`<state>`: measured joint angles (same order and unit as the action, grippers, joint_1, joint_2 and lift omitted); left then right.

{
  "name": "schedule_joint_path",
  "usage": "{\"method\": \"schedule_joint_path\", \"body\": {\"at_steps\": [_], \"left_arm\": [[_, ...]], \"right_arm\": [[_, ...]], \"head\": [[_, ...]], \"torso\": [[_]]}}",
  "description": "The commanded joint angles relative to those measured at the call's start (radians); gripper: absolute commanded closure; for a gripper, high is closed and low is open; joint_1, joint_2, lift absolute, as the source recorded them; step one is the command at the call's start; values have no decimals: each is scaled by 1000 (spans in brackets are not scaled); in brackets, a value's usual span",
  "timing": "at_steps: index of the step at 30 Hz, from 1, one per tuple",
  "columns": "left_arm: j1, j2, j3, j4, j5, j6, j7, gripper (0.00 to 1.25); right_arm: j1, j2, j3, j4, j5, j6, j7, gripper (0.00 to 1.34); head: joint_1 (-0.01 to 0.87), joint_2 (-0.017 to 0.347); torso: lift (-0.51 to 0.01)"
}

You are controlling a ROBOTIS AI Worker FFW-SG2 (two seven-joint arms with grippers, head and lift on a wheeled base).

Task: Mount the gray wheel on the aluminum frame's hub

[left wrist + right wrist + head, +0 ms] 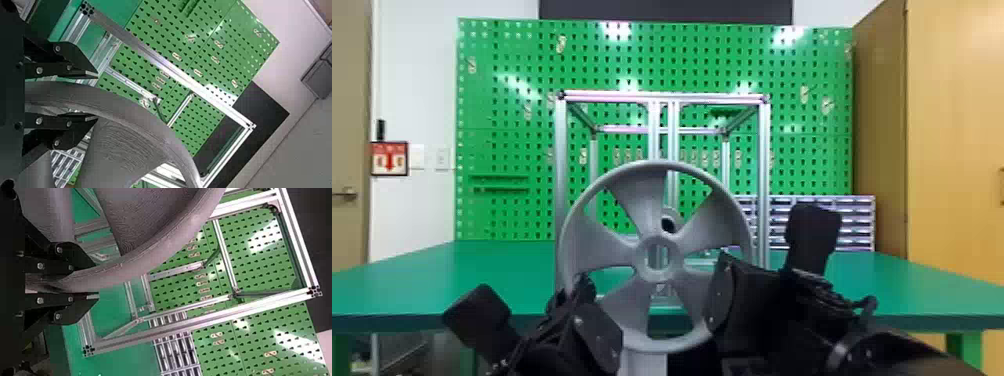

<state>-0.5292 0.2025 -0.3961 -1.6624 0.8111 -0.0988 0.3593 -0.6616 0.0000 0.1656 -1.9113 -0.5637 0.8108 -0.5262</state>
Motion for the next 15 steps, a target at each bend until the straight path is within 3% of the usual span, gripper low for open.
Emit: {"method": "schedule_joint_path", "body": {"at_steps": [1,15], "left_arm": [[-2,0,2,-2,-7,4,6,845],[-2,-2,3,-5,-16,24,26,865]], "right_arm": [[0,1,0,0,1,-2,0,1088],[2,1,0,0,4,-8,0,1088]], "head": [[-5,6],[-5,6]], "torso": [[-499],[-499]]}}
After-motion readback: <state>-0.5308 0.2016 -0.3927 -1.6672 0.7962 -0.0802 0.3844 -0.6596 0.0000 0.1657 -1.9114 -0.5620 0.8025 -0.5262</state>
